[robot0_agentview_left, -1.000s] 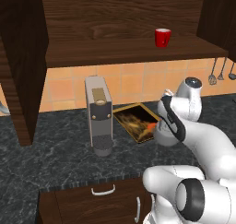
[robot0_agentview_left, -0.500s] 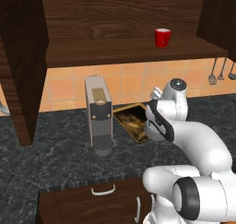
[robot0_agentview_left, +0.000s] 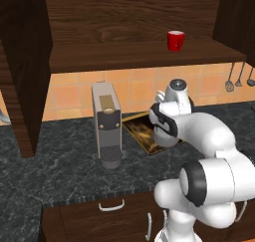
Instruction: Pick the kettle from the counter and place it on the tray. Then pick the mug from the cabinet and place it on the tray. Then close the cabinet doors.
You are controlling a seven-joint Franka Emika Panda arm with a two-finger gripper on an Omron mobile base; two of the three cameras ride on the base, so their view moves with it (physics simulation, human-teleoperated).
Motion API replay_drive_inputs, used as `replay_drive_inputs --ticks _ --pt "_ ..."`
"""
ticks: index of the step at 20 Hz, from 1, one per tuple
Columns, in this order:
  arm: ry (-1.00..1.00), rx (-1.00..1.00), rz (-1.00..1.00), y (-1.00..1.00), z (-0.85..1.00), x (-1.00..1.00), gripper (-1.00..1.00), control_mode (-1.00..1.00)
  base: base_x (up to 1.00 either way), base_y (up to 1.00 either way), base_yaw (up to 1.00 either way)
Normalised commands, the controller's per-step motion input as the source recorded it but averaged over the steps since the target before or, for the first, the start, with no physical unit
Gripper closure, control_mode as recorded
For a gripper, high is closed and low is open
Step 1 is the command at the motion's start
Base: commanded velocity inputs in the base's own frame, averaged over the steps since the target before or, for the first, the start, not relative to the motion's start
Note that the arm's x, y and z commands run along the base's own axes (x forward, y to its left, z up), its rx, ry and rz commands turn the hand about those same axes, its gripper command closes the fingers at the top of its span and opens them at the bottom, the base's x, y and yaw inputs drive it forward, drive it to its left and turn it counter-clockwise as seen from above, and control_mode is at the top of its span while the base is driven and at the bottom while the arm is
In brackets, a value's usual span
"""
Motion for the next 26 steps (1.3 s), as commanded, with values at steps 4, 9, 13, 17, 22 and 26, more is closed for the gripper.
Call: replay_drive_inputs --ticks 4,9,13,17,22,26 --pt "0.01 0.0 0.0 0.1 0.0 0.44 1.0 -1.0 0.0 0.0 0.0" --pt "0.0 0.0 0.0 0.23 -0.04 0.38 1.0 -1.0 0.0 0.0 0.0" --pt "0.0 0.0 0.0 0.26 -0.02 0.41 1.0 -1.0 0.0 0.0 0.0" --pt "0.0 0.0 0.0 0.22 0.0 0.39 1.0 -1.0 0.0 0.0 0.0" --pt "0.0 0.0 0.0 0.24 -0.02 0.34 1.0 -1.0 0.0 0.0 0.0" --pt "-0.03 0.0 0.0 0.07 -0.02 0.29 1.0 -1.0 0.0 0.0 0.0"
